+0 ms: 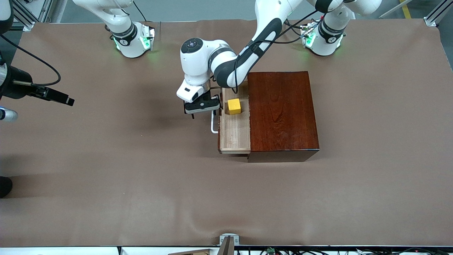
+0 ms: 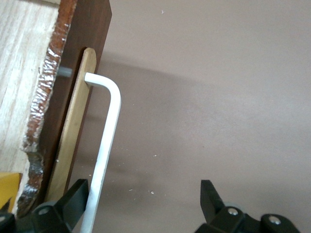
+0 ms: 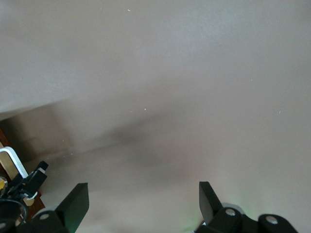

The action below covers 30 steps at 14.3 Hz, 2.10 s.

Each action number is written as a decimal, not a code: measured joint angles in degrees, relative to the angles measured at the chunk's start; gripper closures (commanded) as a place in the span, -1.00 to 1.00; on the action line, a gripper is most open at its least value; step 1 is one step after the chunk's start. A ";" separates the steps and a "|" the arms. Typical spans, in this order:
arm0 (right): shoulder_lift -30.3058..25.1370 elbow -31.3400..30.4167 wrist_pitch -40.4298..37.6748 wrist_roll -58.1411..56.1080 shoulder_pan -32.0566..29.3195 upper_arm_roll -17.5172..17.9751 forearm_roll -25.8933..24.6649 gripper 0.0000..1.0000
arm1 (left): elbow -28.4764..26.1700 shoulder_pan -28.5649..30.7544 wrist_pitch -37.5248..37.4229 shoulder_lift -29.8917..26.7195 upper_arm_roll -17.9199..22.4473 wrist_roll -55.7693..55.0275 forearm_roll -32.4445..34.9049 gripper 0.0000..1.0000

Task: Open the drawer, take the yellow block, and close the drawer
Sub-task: 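Raise the left gripper away while the right gripper reaches toward the drawer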

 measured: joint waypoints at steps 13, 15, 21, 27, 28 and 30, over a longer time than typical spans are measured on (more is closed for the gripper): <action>0.27 -0.16 -1.45 16.33 2.80 0.74 1.09 -1.00 | 3.95 1.44 -9.51 -7.81 4.16 3.67 -0.02 -1.00; 0.47 -0.21 -2.16 21.75 4.58 0.77 1.49 -1.00 | 3.93 3.77 -16.60 -12.08 4.30 7.30 -0.02 -1.00; 1.68 -0.22 -1.42 39.69 13.08 1.06 3.74 -1.00 | 2.38 14.71 -33.81 -21.76 4.43 29.88 -0.03 -1.00; 2.96 -0.23 2.79 56.36 20.37 1.12 4.48 -1.00 | -6.46 25.84 -36.08 -31.17 4.29 43.23 -2.64 -1.00; 3.38 -0.26 3.67 59.45 21.93 1.13 4.48 -1.00 | -8.03 28.10 -36.09 -33.05 4.29 46.70 -3.26 -1.00; 4.77 -0.29 5.81 66.29 25.56 1.16 4.48 -1.00 | -11.78 33.60 -36.10 -37.37 4.32 54.36 -4.47 -1.00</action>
